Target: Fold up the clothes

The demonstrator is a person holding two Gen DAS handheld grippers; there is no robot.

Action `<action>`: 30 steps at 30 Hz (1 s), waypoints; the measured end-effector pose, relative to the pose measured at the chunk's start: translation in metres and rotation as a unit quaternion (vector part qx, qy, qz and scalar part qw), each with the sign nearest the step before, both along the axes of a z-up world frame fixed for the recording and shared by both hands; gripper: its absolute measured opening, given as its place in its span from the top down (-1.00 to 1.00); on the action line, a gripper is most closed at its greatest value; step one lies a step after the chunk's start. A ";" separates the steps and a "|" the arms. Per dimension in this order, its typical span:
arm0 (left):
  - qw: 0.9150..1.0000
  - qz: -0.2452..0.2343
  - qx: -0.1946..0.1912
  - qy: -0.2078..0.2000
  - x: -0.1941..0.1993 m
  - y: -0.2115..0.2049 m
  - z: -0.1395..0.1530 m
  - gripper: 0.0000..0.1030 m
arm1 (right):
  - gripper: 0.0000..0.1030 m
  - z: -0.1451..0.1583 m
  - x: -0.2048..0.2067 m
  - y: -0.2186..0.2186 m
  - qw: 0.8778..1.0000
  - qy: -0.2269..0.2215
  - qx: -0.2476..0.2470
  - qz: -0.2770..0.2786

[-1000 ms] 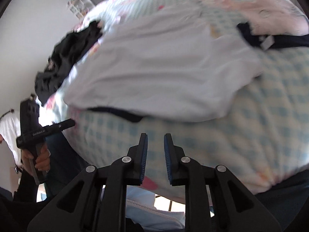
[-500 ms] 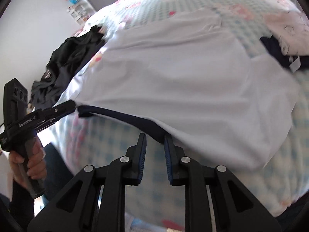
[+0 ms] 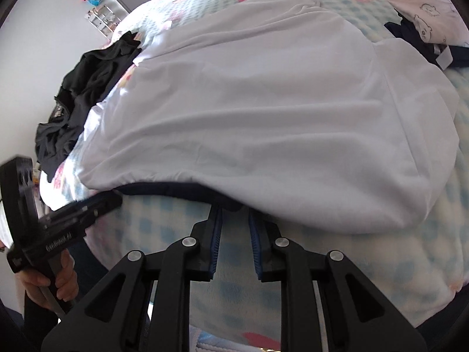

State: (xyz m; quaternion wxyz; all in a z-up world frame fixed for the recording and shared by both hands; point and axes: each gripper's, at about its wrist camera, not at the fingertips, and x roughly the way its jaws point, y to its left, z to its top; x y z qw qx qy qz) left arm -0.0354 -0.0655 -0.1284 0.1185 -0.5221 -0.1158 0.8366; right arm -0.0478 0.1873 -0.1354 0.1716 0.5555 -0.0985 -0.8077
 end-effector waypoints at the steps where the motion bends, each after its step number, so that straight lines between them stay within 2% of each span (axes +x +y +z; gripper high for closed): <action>1: 1.000 0.001 0.011 0.004 -0.005 -0.001 0.002 0.24 | 0.65 0.002 0.000 0.001 1.000 0.006 0.002 -0.002; 4: 1.000 0.015 0.022 0.016 -0.017 -0.006 0.010 0.24 | 0.65 0.016 -0.005 0.002 1.000 0.029 0.007 -0.006; 8: 0.999 0.020 0.022 0.017 -0.024 -0.004 0.008 0.24 | 0.65 0.022 -0.022 0.007 0.999 0.028 0.002 -0.023; 10: 0.999 0.023 0.021 0.016 -0.027 -0.002 0.007 0.35 | 0.64 0.015 -0.031 0.006 1.000 0.012 0.000 -0.022; 11: 0.999 0.024 0.017 0.022 -0.025 0.000 0.009 0.71 | 0.64 0.010 -0.034 0.004 1.000 0.004 0.003 -0.023; 12: 0.999 0.026 0.011 0.031 -0.021 0.003 0.011 0.85 | 0.64 0.006 -0.036 0.000 1.000 -0.001 0.005 -0.019; 13: 0.999 0.029 0.007 0.041 -0.016 0.004 0.016 0.85 | 0.64 0.006 -0.035 -0.001 1.000 -0.001 0.007 -0.016; 15: 0.998 0.034 0.008 0.060 -0.006 0.004 0.029 0.85 | 0.93 0.013 -0.026 -0.004 1.000 0.020 0.008 -0.006; 21: 0.996 0.005 0.024 0.082 0.029 0.000 0.066 0.85 | 0.96 0.060 0.010 0.003 0.996 0.084 -0.002 0.004; 23: 0.996 0.007 0.048 0.080 0.037 -0.006 0.072 0.85 | 0.96 0.073 0.021 0.010 0.995 0.097 -0.013 0.002; 26: 0.997 0.017 0.053 0.054 0.042 -0.007 0.058 0.90 | 0.96 0.076 0.029 0.017 0.996 0.092 -0.022 -0.001; 27: 0.997 0.020 0.054 0.044 0.044 -0.007 0.053 0.89 | 0.95 0.070 0.029 0.017 0.997 0.077 -0.029 0.001; 30: 0.995 0.035 0.095 -0.006 0.050 -0.019 0.027 0.89 | 0.91 0.041 0.024 0.017 0.998 0.019 -0.056 -0.005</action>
